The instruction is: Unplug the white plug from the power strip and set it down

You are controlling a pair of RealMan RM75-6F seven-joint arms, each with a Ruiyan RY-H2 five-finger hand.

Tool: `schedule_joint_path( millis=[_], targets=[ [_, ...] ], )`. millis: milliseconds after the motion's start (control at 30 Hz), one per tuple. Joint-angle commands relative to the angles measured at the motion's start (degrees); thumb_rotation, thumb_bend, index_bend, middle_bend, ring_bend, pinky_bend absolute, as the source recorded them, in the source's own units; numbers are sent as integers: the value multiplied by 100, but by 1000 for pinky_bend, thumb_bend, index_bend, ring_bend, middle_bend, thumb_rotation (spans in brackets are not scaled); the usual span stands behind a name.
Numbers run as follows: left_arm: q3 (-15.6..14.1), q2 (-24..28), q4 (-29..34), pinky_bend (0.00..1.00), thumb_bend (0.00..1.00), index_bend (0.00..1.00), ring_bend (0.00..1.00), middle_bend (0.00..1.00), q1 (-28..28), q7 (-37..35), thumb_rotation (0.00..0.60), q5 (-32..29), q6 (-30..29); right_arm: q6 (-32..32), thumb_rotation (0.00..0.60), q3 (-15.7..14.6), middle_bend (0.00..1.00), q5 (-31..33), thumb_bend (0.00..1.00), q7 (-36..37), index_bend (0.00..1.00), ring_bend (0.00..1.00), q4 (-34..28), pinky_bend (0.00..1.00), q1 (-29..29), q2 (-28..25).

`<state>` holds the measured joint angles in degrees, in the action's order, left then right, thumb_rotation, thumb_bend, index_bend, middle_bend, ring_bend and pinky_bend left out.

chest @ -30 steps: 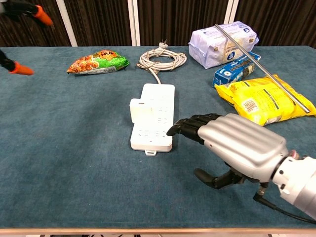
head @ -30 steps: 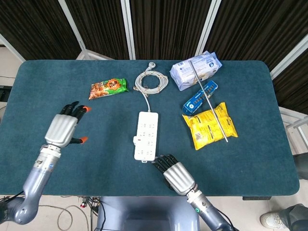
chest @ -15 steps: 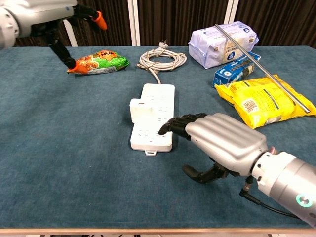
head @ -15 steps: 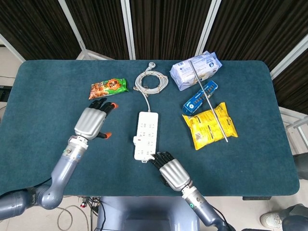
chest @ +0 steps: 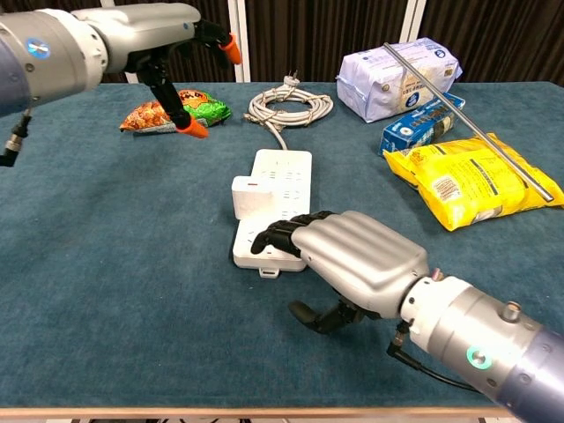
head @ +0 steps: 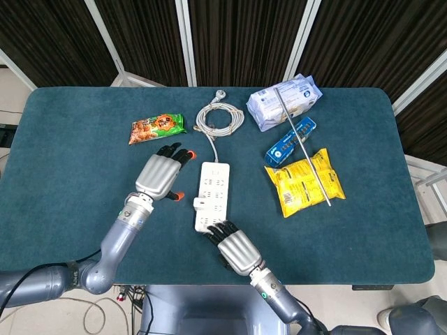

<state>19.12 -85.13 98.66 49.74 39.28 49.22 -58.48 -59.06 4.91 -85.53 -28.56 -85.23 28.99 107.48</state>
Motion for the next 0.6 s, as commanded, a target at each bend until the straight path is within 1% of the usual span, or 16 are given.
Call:
schedule_joint_path(
  millis=[33, 267, 600],
  targets=[
    [-26, -122, -62, 170, 67, 223, 76, 210, 125, 14, 600, -87, 3, 59, 600, 53, 201, 96, 503, 1, 217, 177, 117, 188, 72, 106],
    [-91, -325, -92, 173, 67, 230, 77, 228, 338, -26, 600, -194, -16, 71, 600, 107, 201, 221, 503, 82, 217, 177, 334, 188, 170, 288],
    [-294, -333, 30, 176, 67, 242, 84, 240, 372, -61, 600, -245, -158, 90, 600, 29, 201, 379, 503, -38, 217, 177, 416, 188, 214, 435]
  ],
)
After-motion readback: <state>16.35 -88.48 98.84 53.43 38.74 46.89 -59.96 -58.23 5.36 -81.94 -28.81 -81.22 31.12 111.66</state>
